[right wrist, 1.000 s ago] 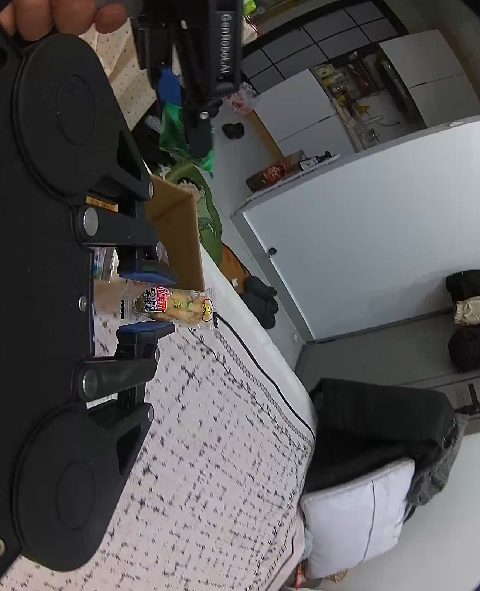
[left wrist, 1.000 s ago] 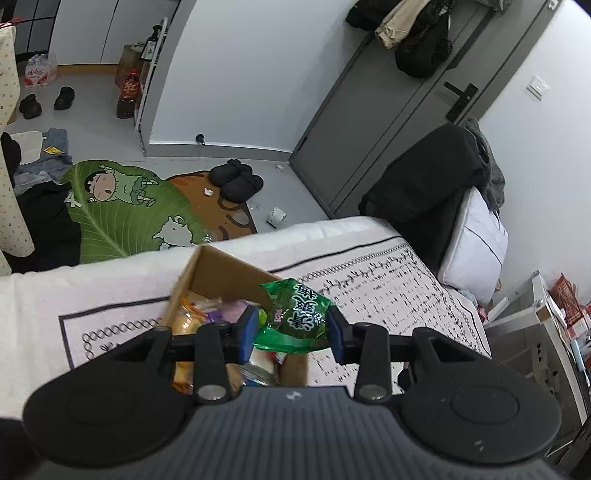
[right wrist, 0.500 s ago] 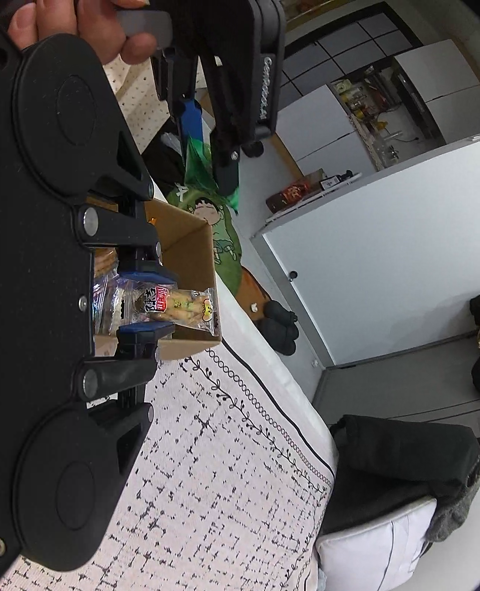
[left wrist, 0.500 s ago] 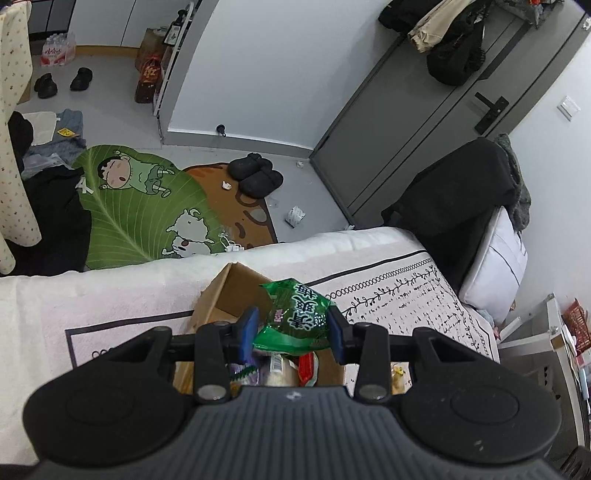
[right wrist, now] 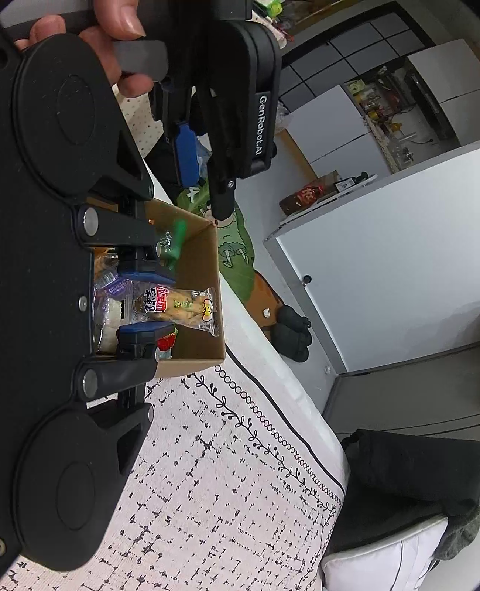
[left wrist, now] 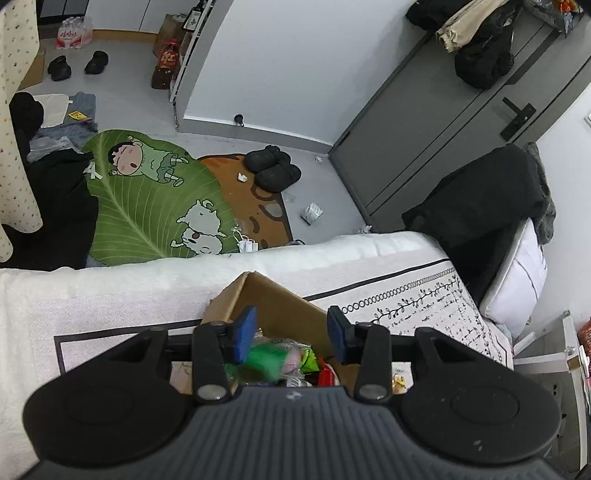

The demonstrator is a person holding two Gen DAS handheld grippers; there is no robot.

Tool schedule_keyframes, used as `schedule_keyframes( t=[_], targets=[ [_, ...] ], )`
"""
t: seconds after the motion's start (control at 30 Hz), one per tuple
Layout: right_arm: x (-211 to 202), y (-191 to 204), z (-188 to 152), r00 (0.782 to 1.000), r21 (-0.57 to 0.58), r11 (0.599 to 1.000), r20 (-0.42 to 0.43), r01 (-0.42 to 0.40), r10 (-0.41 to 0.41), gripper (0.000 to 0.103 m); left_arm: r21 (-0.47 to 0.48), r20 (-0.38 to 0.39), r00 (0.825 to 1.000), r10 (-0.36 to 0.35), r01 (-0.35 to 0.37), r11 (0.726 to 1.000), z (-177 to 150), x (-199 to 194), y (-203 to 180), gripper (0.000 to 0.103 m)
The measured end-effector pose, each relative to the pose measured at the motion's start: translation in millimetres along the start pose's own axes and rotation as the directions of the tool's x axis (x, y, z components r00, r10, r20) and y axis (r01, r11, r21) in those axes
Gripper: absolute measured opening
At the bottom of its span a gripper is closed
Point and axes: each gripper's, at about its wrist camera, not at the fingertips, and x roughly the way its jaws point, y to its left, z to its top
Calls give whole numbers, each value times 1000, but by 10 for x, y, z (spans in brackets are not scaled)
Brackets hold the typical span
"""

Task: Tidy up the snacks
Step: 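Open both grippers to drop the green bag and yellow candy into the box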

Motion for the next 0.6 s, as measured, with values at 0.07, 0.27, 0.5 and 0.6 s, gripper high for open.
schedule_keyframes(
  t=[0.07,0.27,0.5,0.6],
  targets=[
    [18,40,15,1000,-13,1000,-6,5,-5,21,-7,-14,1000,4,-4,1000,0,33,24,42],
    [-6,172,98,1000,-34,999,2,1,-1,24,-35,-27,1000,-1,0,999,35,-21,109,47],
    [-132,202,131,999,-23,999,8,41,-40,31,-27,-23,1000,-6,5,1000,88,-207,98,63],
    [-257,186,132,998,-17,998,22,60,-60,41,-25,-11,1000,-8,8,1000,96,-314,100,71]
  ],
)
